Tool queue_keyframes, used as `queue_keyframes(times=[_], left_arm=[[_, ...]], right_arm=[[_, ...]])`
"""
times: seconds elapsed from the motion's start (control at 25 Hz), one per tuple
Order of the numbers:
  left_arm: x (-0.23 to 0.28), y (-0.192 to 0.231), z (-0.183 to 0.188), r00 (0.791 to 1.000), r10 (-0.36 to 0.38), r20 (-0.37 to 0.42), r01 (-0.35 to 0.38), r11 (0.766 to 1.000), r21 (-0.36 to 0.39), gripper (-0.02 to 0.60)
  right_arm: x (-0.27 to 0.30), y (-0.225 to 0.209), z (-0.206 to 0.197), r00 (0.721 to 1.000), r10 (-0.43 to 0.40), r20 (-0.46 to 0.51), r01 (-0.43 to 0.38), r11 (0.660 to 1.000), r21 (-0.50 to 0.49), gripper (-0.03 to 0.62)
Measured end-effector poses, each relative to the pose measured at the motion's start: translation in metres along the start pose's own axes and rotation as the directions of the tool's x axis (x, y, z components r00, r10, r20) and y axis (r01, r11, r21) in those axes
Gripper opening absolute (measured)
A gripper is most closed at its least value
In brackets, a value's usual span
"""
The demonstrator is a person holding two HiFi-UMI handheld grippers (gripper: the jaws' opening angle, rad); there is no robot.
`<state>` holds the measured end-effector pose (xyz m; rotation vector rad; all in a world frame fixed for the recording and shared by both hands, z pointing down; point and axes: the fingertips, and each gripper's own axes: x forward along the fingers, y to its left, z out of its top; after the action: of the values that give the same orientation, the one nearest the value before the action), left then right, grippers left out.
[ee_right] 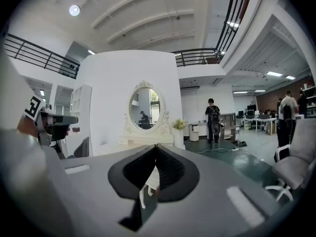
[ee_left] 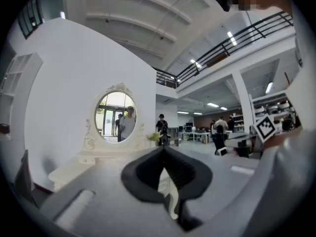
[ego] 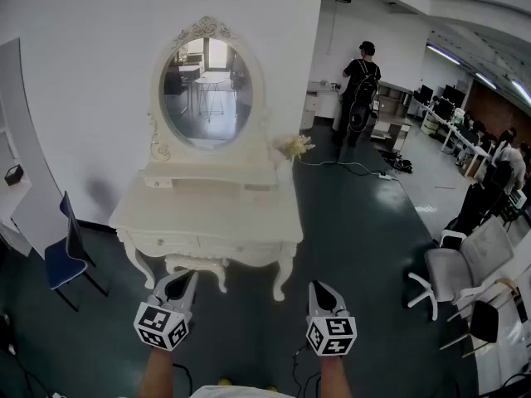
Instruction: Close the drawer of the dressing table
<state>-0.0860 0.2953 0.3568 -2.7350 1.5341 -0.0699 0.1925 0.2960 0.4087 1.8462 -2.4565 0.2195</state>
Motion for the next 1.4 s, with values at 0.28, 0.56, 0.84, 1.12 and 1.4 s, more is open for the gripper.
queue_keyframes(times=[0.28, 0.56, 0.84, 1.12, 1.4], left_arm=[[-0.011, -0.006, 0.001, 1.000, 0.001, 0.003, -0.001, 1.000, -0.003, -0.002], [-0.018, -0.008, -0.004, 1.000, -0.007, -0.004, 0.007, 1.000, -0.016, -0.002], [-0.028, 0.003, -0.007, 1.000, -0.014, 0.001, 0.014, 1.000, -0.026, -0.002], [-0.039, 0.024, -0.016, 0.999, -0.038, 0.012, 0.039, 0.999, -0.034, -0.002], [-0.036, 0.029, -0.026, 0.997, -0.078, 0.002, 0.078, 0.996, -0.040, 0.000]], right_arm=[[-0.011, 0.007, -0.002, 1.000, 0.004, -0.008, -0.004, 1.000, -0.012, 0.003], [-0.014, 0.016, -0.001, 1.000, 0.001, 0.005, 0.000, 1.000, -0.027, 0.003], [-0.009, 0.029, -0.008, 1.000, -0.020, -0.008, 0.020, 1.000, -0.008, 0.003], [-0.003, 0.057, -0.018, 1.000, -0.024, -0.002, 0.024, 1.000, -0.012, 0.003], [0.000, 0.067, -0.029, 0.999, -0.049, -0.016, 0.049, 0.999, 0.001, 0.003]])
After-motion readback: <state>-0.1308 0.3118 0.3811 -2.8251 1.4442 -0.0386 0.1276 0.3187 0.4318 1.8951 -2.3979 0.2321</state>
